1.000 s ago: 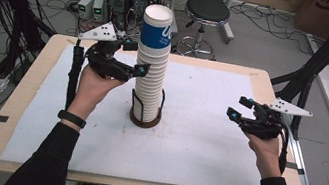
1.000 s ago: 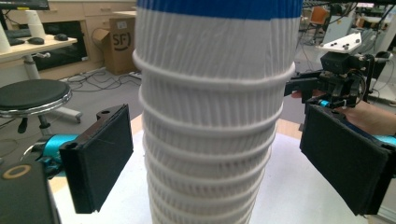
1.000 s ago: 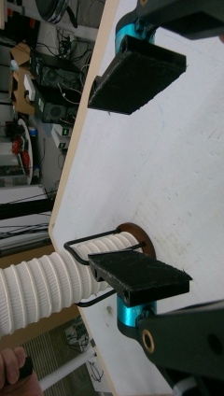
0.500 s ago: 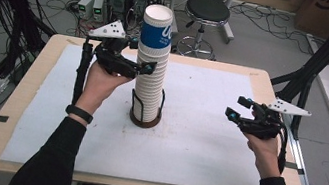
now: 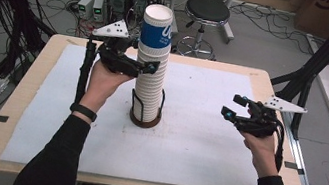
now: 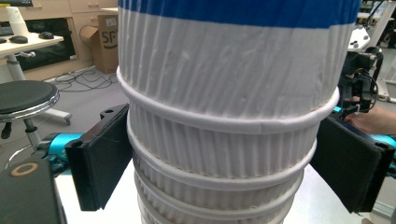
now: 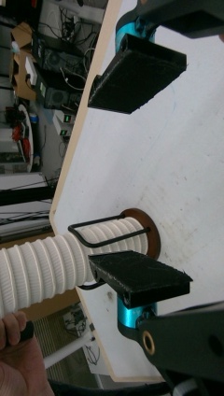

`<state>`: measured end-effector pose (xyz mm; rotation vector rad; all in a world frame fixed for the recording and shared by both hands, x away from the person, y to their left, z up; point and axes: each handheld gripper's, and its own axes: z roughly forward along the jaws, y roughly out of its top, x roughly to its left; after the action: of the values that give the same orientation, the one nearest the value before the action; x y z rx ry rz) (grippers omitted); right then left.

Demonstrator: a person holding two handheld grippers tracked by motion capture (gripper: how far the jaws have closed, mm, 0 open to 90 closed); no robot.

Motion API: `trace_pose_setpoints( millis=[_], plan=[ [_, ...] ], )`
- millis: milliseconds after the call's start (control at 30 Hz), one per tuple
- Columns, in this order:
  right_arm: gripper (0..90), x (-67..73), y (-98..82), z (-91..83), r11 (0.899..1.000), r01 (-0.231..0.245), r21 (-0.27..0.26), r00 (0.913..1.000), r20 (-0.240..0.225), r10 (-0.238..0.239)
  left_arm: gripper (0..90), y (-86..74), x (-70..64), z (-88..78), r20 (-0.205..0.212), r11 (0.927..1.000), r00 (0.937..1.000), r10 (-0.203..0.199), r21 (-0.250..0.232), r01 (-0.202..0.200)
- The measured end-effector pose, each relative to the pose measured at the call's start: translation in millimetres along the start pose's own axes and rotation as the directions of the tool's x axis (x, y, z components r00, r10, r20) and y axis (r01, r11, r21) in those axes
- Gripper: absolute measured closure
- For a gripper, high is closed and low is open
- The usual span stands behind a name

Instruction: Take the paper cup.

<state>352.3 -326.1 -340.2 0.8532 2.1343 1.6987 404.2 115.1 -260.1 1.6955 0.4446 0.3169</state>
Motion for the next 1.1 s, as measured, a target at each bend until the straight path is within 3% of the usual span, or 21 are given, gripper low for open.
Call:
trace_pose_setpoints(
  millis=[233, 633, 867, 1100],
  plan=[
    [21.4, 8.3, 13.4, 5.4, 1.000, 0.018, -0.004, 0.9992, -0.036, -0.018, 11.8, -0.3, -0.1, -0.1, 0.003, 1.0000, 1.0000, -0.002, -0.003, 0.002],
    [21.4, 20.6, 56.9, 15.1, 0.996, 0.082, -0.030, 0.9946, -0.061, -0.084, 12.0, -0.7, 1.1, 0.2, 0.006, 0.9999, 0.9999, -0.008, -0.008, 0.008],
    [21.5, 28.6, 89.7, 27.1, 0.993, 0.111, -0.046, 0.9894, -0.089, -0.115, 12.1, -0.6, 1.2, -0.1, 0.009, 1.0000, 0.9999, -0.006, -0.006, 0.006],
    [21.7, 43.4, 127.7, 45.1, 0.984, 0.168, -0.059, 0.9784, -0.112, -0.174, 12.1, -0.4, 1.0, 0.2, 0.010, 1.0000, 0.9999, -0.006, -0.006, 0.006]
  ],
)
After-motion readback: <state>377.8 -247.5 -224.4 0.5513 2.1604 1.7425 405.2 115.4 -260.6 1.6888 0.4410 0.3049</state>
